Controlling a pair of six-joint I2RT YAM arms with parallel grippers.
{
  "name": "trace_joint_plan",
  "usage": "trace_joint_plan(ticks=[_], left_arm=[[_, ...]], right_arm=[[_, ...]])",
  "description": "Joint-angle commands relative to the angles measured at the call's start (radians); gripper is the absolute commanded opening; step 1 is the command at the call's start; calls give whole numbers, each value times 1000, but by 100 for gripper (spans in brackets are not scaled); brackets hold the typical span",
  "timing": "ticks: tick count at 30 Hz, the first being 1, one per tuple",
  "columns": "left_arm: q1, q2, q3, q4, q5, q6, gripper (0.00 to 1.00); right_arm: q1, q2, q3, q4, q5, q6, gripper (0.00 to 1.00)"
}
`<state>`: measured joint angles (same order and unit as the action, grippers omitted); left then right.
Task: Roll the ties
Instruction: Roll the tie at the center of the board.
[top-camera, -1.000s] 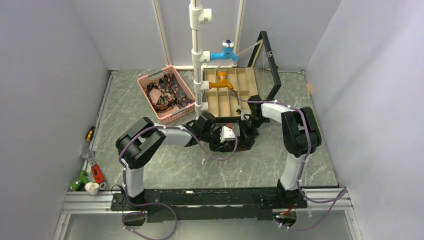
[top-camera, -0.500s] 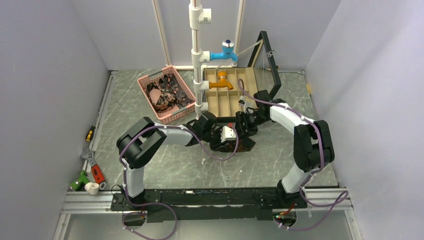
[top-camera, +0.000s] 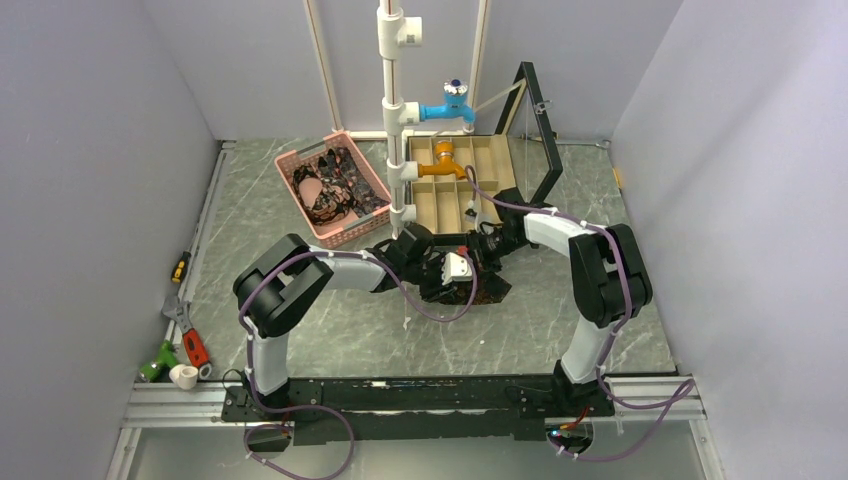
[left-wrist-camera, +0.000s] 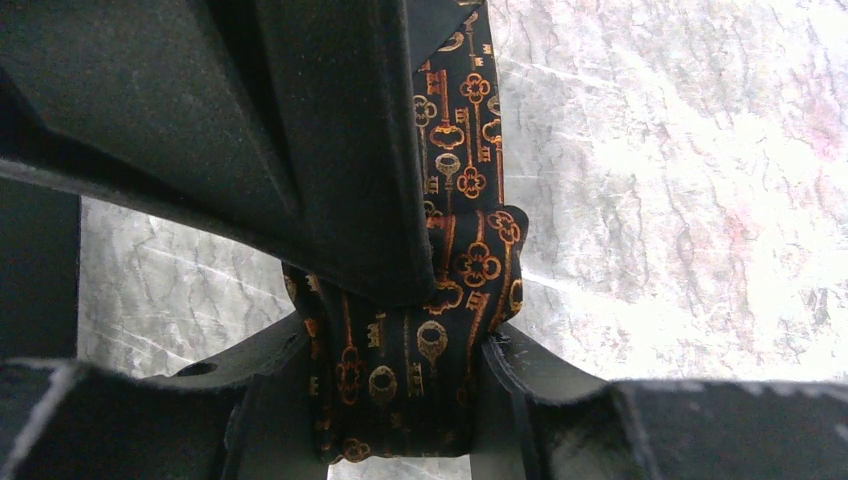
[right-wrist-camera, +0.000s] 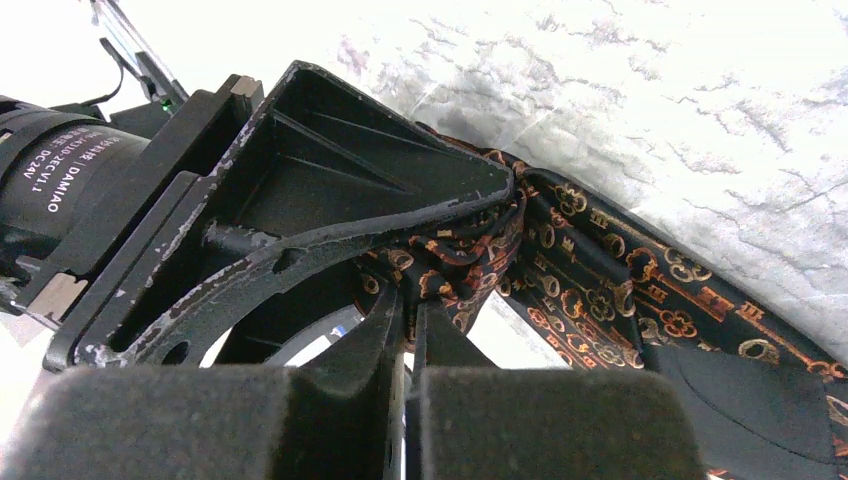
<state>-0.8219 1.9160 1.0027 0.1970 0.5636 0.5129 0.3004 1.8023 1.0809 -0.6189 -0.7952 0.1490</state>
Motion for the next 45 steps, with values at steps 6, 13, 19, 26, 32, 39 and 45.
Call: trace_joint_plan(ticks=[6, 13, 19, 26, 32, 39, 45], left_arm=[[6, -5, -40, -11, 55, -63, 61], [5, -21, -28, 113, 136, -140, 81], [5, 7, -21, 221, 168, -185, 82], [4, 93, 9, 404, 194, -320, 86], [-9, 172, 75, 435, 134, -399, 74], [-14, 115, 16, 212, 38, -224, 34], [-16, 14, -107, 87, -92, -109, 22]], right_arm=[[-52, 54, -12, -87, 253, -139, 0], [-51, 54, -13, -88, 411, -137, 0], [-52, 88, 16, -75, 495, -127, 0], [-44, 109, 13, -55, 515, -140, 0], [-28, 101, 2, -38, 474, -163, 0], [-27, 90, 90, -93, 389, -167, 0], [-52, 19, 178, -230, 338, -219, 25]])
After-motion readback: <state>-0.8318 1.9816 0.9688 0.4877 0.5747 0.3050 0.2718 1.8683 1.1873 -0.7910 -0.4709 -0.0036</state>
